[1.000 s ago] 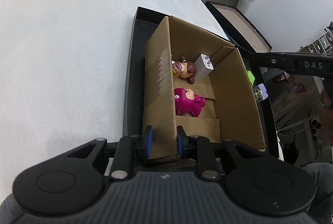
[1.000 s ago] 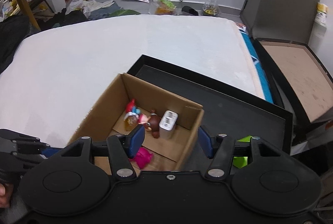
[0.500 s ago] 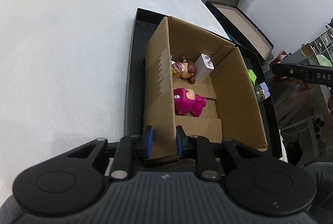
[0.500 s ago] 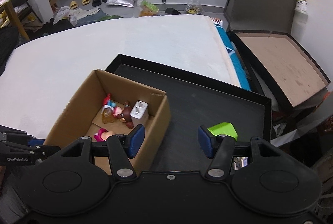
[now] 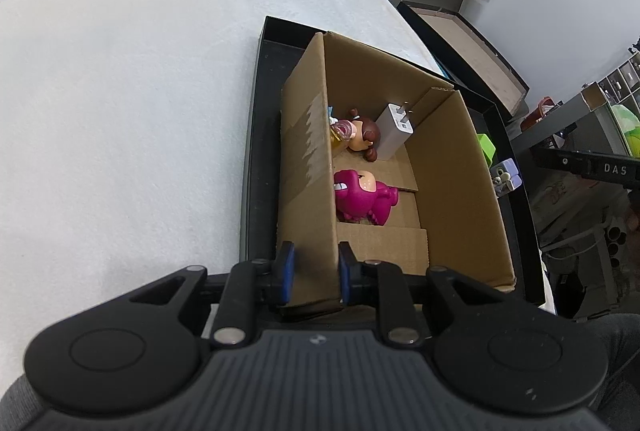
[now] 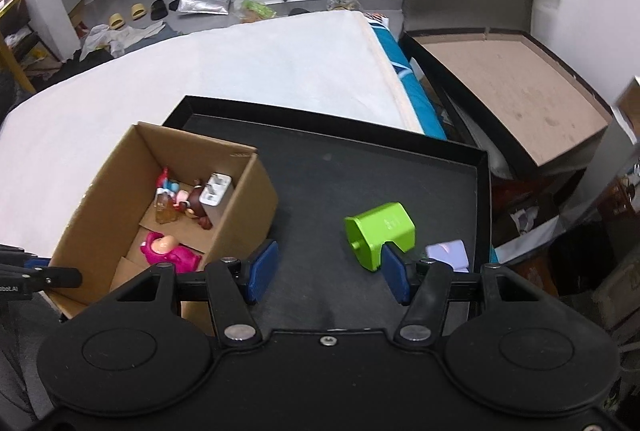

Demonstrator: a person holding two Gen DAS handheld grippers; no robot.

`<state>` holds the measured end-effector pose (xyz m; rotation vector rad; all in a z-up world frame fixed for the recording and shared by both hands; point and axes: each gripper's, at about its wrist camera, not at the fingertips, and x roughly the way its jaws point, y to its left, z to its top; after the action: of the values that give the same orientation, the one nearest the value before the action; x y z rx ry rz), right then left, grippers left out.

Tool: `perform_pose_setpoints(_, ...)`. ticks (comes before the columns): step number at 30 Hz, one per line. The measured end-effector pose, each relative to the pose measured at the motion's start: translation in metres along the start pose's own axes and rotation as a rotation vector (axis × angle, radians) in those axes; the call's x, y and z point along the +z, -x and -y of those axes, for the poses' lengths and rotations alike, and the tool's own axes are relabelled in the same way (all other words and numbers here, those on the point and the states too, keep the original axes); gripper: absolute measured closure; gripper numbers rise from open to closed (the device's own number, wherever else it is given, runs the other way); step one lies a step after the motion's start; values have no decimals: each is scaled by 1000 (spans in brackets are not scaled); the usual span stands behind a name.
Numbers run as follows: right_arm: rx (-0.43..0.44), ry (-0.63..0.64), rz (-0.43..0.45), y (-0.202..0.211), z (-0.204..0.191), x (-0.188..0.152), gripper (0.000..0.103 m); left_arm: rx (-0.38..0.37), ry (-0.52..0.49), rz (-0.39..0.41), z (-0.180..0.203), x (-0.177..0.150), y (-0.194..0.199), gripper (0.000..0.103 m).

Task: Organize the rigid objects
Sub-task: 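Raise the right gripper out of the box toward the lime-green cube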

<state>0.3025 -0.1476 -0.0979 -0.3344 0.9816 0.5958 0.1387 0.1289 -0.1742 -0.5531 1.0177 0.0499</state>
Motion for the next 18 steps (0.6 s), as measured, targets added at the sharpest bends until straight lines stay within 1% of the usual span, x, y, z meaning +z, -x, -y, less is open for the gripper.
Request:
perform_pose_setpoints(3,-2,-19,-1,-2,9,-5,41,7,0,-1,1,1,-1,82)
perform_pose_setpoints(5,-5,-27,1,-3,14,-8,36,11,1,-1,2,1,-1,82)
perform_pose_setpoints(7,-3,-39,5,-3,22,-13,35,14,2,-1,2,1,-1,82)
perform_pose_setpoints(9,-1,-51,13,-3,29,-16,32,17,4,-2,3,1,-2,82)
perform_pose_setpoints(11,-8,-68,28,-2,37,-20,24,20,4,-3,3,1,-3,82)
perform_pose_setpoints(18,-9,-124,40,-6,64,-29,23,21,4,-5,2,2,-3,82)
